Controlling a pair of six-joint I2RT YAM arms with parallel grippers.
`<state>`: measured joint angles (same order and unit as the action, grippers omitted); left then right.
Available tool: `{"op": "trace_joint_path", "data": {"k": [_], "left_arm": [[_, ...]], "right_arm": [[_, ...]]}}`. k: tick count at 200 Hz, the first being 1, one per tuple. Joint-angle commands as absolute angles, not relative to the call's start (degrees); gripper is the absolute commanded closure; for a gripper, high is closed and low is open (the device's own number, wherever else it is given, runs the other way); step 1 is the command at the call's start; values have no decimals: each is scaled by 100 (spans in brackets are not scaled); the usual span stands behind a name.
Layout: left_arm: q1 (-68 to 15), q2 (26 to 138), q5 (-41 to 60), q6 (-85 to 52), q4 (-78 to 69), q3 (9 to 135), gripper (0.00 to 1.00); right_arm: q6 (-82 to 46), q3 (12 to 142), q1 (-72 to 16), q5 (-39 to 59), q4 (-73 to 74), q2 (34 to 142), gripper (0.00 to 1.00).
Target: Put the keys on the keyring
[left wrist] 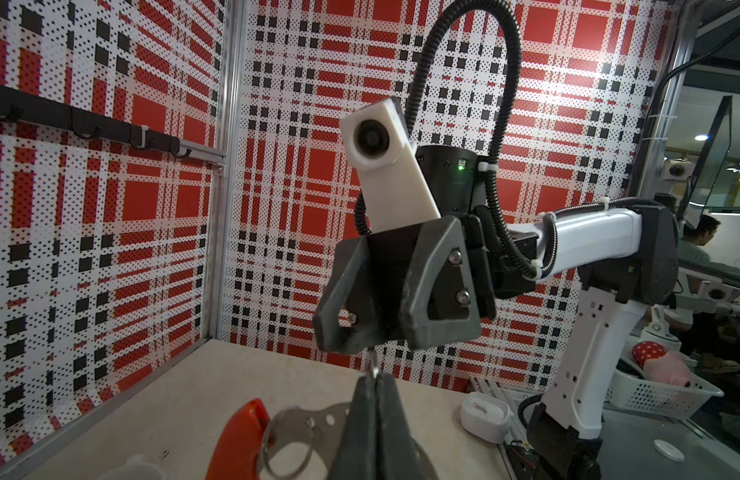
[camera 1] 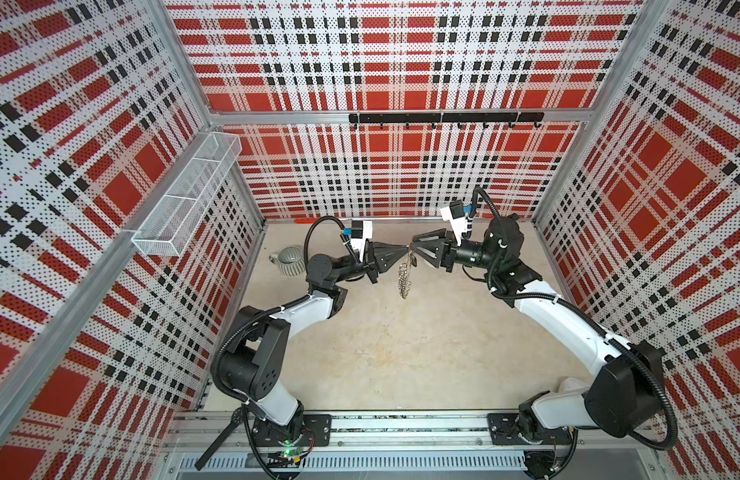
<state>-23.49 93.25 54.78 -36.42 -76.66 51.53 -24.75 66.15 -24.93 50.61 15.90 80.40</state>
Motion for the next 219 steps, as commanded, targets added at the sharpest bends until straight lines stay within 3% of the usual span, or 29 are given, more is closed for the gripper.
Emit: {"op": "trace_joint_path", "data": {"k": [1,104,169,219], "left_arm": [[-2324,9312,5420,-3760,-7951,5325,100],[-2303,9316,5495,-3840,-8049,5341,100],[-2285,9297,5455,-3872,-8137,5310,100],[-2279,9292,5426,-3885,-8182,5309,100]], "right_arm": [[-2399,6800,-2528,5177,1657,8128,64],[-2189,6706,-2522,4899,1381,8132,66],[-2361,6636,-2515,5068,1617,8145,79],[-2440,6548,-2521,5133,1750,8164,74]]}}
